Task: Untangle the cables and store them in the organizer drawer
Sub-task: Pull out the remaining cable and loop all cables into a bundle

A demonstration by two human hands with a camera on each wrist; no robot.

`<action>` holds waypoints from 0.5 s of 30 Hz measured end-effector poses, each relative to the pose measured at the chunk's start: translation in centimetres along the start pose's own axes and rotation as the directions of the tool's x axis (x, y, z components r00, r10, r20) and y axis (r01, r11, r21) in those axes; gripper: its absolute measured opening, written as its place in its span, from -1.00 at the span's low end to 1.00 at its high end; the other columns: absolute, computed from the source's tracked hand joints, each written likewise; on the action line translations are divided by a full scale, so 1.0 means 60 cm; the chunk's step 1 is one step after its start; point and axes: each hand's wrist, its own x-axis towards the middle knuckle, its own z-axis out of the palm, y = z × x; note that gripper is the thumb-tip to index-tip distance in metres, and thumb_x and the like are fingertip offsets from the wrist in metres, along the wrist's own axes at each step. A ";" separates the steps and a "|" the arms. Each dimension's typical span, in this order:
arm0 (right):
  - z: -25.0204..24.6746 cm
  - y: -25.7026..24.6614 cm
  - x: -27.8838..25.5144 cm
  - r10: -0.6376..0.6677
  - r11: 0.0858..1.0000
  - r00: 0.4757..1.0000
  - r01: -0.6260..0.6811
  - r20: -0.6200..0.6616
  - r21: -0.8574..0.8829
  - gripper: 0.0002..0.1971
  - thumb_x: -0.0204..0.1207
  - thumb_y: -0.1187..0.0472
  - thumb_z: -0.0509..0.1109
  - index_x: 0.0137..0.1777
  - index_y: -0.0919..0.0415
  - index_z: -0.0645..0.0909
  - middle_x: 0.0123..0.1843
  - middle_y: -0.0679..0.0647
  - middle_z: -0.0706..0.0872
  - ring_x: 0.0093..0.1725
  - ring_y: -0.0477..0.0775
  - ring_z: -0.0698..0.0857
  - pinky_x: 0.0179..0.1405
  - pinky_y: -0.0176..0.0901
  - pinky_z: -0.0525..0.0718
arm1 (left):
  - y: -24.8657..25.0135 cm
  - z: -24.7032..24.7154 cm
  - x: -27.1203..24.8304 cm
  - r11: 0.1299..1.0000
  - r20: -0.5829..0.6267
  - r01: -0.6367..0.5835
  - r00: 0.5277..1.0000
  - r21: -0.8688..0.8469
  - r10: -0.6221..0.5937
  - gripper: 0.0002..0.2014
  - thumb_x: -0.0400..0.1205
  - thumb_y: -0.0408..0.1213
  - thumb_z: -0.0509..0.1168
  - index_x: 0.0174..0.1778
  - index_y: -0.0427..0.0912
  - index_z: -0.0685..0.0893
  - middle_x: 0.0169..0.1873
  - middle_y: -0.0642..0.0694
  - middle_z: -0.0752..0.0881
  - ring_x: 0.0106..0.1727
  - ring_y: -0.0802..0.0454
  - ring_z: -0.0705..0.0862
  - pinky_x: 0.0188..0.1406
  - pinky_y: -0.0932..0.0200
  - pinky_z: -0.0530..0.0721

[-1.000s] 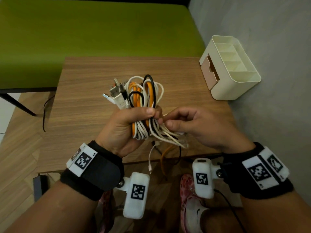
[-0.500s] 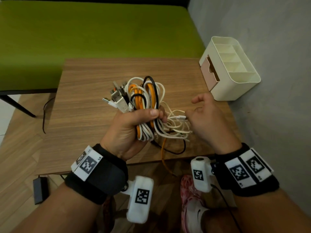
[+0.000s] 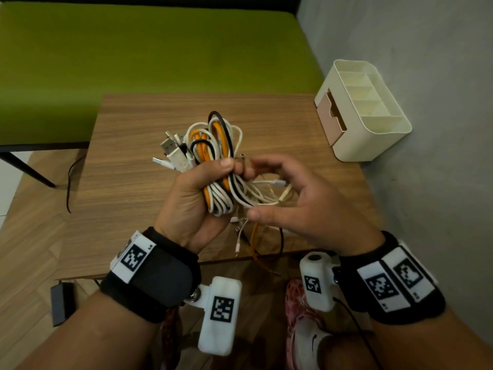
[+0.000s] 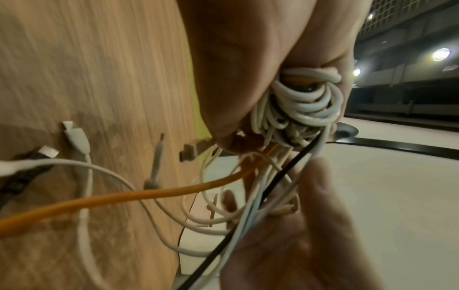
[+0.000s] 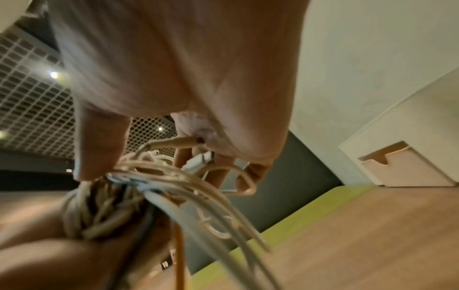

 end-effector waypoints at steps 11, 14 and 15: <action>-0.028 0.016 0.001 0.143 0.984 0.990 -0.141 0.012 -0.109 -0.66 0.29 -0.29 0.44 0.06 -0.29 0.64 0.03 -0.30 0.65 0.06 -0.30 0.63 -0.08 -0.46 0.55 | 0.027 -0.013 0.002 0.994 -0.019 -0.071 0.997 -0.086 0.069 -0.74 0.30 -0.36 0.54 -0.16 -0.21 0.66 -0.36 -0.02 0.70 -0.18 0.07 0.71 -0.01 0.15 0.69; -0.023 0.029 0.013 0.204 0.928 0.978 -0.207 -0.042 -0.310 -0.40 0.20 -0.54 0.28 0.10 -0.19 0.66 0.04 -0.23 0.55 0.07 -0.20 0.58 0.16 -0.08 0.56 | 0.025 -0.010 0.000 0.995 -0.047 -0.078 0.996 -0.059 0.075 -0.82 0.32 -0.38 0.50 -0.21 -0.21 0.68 -0.36 -0.03 0.69 -0.19 0.07 0.70 -0.01 0.15 0.68; -0.018 0.032 0.017 0.237 0.890 0.970 -0.238 -0.053 -0.390 -0.28 0.14 -0.63 0.21 0.15 -0.18 0.65 0.06 -0.24 0.52 0.09 -0.16 0.56 0.27 0.10 0.54 | 0.020 -0.008 0.000 0.997 -0.064 -0.078 0.995 -0.029 0.076 -0.89 0.35 -0.39 0.45 -0.25 -0.20 0.68 -0.36 -0.03 0.68 -0.20 0.07 0.69 -0.02 0.15 0.68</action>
